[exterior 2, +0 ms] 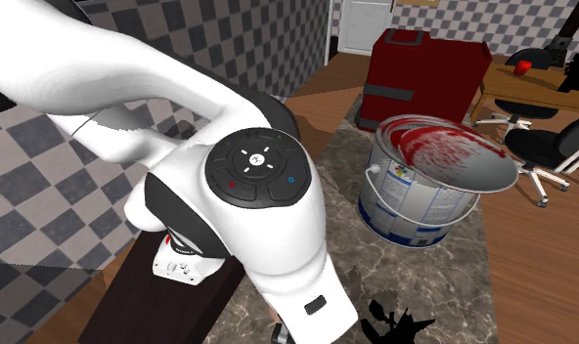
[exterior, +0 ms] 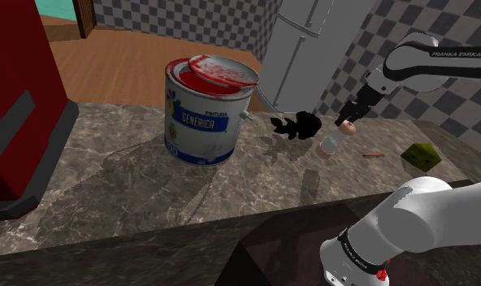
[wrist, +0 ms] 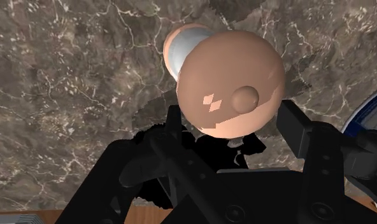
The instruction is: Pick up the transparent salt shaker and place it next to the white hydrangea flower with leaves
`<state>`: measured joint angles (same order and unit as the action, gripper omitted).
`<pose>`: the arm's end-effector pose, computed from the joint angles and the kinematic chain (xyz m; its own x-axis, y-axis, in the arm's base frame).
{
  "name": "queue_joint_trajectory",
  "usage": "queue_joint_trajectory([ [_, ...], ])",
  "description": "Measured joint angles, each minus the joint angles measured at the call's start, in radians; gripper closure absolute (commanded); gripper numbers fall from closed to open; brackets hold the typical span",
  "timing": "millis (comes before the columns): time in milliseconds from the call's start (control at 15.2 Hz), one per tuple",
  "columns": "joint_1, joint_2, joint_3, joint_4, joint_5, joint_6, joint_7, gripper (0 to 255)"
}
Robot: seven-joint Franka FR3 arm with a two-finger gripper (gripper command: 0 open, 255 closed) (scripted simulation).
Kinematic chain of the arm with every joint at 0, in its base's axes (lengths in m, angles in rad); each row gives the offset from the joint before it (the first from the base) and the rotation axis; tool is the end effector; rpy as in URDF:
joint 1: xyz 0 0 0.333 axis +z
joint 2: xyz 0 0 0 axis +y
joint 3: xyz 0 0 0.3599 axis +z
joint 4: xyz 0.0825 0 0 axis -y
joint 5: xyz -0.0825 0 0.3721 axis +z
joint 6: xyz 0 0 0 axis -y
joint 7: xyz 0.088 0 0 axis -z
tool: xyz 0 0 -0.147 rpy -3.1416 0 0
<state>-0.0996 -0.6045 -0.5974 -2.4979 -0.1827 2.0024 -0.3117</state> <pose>0.2599 -0.2557 0.4582 0.9690 -0.2313 0.0864 -0.2185 -0.9663 -0.1364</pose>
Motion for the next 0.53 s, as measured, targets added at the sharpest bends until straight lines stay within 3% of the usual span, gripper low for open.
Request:
queue_joint_trajectory([
  [528,0.005,0.043,-0.038,-0.077,-0.006,0.118,-0.018,255],
])
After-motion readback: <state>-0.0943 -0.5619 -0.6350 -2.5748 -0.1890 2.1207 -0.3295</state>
